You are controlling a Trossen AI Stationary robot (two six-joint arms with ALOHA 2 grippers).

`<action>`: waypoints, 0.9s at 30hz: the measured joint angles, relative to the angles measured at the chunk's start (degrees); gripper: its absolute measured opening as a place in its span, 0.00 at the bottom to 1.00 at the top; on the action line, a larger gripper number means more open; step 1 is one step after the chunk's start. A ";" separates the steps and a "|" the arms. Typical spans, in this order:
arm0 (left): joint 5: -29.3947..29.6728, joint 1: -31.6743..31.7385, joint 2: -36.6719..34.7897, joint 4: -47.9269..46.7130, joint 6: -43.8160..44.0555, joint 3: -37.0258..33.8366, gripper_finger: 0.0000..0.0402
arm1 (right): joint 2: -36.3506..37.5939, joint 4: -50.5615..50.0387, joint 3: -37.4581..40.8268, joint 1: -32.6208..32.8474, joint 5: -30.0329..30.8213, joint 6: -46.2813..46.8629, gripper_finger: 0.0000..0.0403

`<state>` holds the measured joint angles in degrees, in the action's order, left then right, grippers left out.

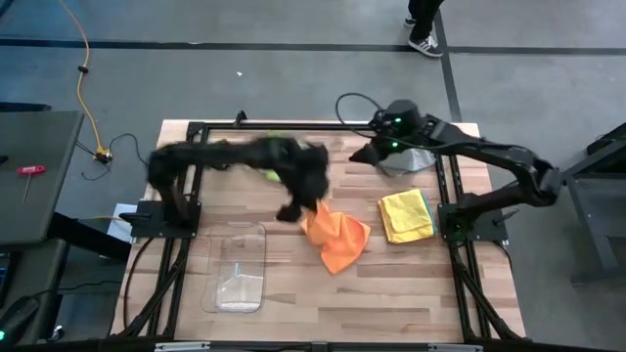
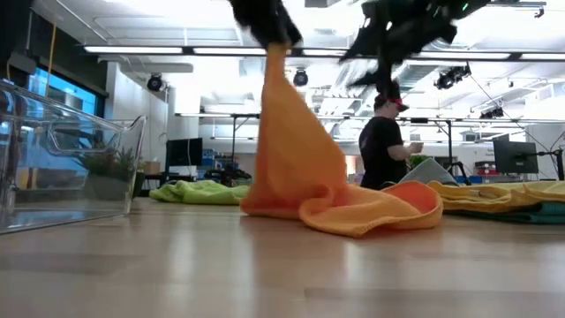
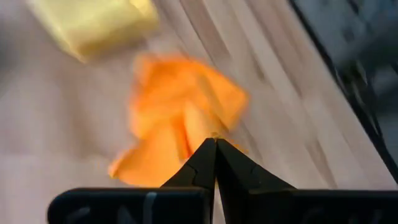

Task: Fold microfiber towels
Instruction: Fold the orange towel

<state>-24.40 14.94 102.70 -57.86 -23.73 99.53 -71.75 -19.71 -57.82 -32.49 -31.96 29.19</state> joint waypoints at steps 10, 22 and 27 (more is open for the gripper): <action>12.13 15.23 -18.21 22.79 10.76 0.04 0.00 | 12.26 -1.41 -0.61 5.58 5.57 -0.80 0.56; 14.98 17.69 -19.44 25.58 19.66 2.32 0.00 | 8.92 -4.55 -0.57 16.82 21.47 -5.28 0.56; 19.12 15.65 -19.02 25.54 19.33 2.29 0.00 | 5.56 -4.41 -0.57 20.63 30.01 -7.13 0.56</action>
<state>-5.28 30.59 83.68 -32.32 -4.41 101.82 -66.19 -24.12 -58.39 -11.86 -1.95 22.06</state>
